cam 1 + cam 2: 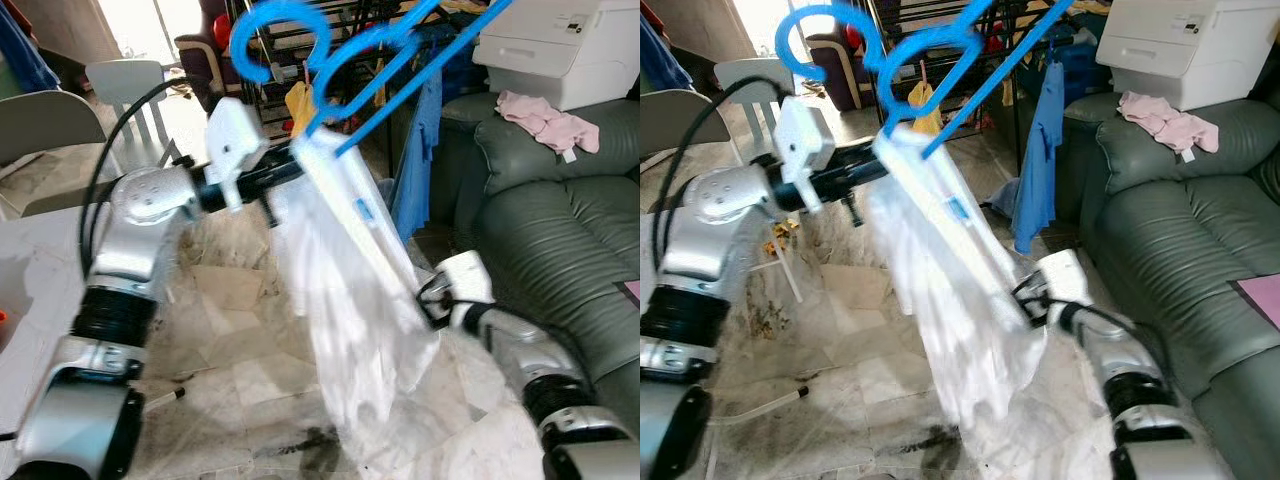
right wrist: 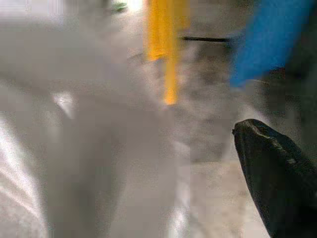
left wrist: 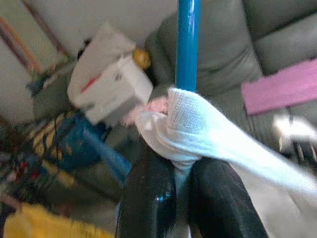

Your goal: Hang hanger

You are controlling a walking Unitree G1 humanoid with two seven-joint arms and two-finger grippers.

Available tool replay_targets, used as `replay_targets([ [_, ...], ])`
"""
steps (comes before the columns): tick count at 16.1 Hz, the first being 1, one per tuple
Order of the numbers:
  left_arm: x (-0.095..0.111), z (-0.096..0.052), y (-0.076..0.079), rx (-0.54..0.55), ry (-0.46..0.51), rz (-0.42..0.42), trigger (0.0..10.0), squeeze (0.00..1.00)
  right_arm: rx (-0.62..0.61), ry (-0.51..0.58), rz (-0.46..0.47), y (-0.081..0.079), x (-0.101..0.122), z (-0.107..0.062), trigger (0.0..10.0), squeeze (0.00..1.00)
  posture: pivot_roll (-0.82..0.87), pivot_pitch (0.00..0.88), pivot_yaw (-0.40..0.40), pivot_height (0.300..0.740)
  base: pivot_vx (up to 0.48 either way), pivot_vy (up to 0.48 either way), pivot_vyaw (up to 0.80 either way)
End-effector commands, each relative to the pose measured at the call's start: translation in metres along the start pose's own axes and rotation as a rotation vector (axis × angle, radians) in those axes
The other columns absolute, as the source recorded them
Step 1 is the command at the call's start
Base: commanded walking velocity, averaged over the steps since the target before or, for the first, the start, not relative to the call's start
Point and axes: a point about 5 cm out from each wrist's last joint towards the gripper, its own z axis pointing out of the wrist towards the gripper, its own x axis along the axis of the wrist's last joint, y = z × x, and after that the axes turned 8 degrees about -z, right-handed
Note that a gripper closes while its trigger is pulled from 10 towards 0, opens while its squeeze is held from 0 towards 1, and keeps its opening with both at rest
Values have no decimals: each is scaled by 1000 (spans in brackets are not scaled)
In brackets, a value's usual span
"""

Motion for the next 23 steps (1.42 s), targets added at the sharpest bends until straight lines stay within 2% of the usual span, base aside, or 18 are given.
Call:
replay_targets([
  [1,8,-21,-17,107,31,42,0,0,-85,-53,31,16,-12,-8,0,0,-68,0,57,740,0,0,0],
  [2,-5,-28,-15,110,-21,24,0,0,-183,-6,35,32,0,-11,0,0,-72,0,61,740,0,0,0],
  [3,-11,-31,-13,103,-44,25,0,0,-221,12,43,39,5,-13,0,0,-75,0,63,740,0,0,0],
  [4,-28,-41,-6,90,-112,12,0,0,-333,81,75,58,25,-18,0,0,-80,0,63,740,0,0,0],
  [6,-48,-51,2,61,-192,-13,0,0,-439,172,92,75,56,-22,0,0,-83,0,63,740,0,0,0],
  [8,-61,-56,19,-26,-243,-78,0,0,-538,233,119,87,80,-26,0,0,-82,0,59,740,0,0,0],
  [11,-76,-63,42,-141,-291,-171,0,0,-574,276,157,90,101,-25,0,0,-82,0,51,740,0,0,0],
  [14,-98,-70,59,-194,-378,-203,0,0,-582,310,144,89,115,-24,0,0,-81,0,41,740,0,0,0],
  [19,-117,-72,70,-216,-440,-248,0,0,-591,347,155,91,120,-25,0,0,-95,0,50,740,0,0,0],
  [20,-119,-72,71,-212,-441,-257,0,0,-592,365,156,91,122,-26,0,0,-99,0,53,740,0,0,0],
  [21,-119,-69,69,-174,-404,-304,0,0,-579,401,157,91,125,-27,0,0,-99,0,53,740,0,0,0],
  [23,-120,-66,66,-153,-390,-294,0,0,-566,437,160,91,127,-28,0,0,-102,0,54,740,0,0,0],
])
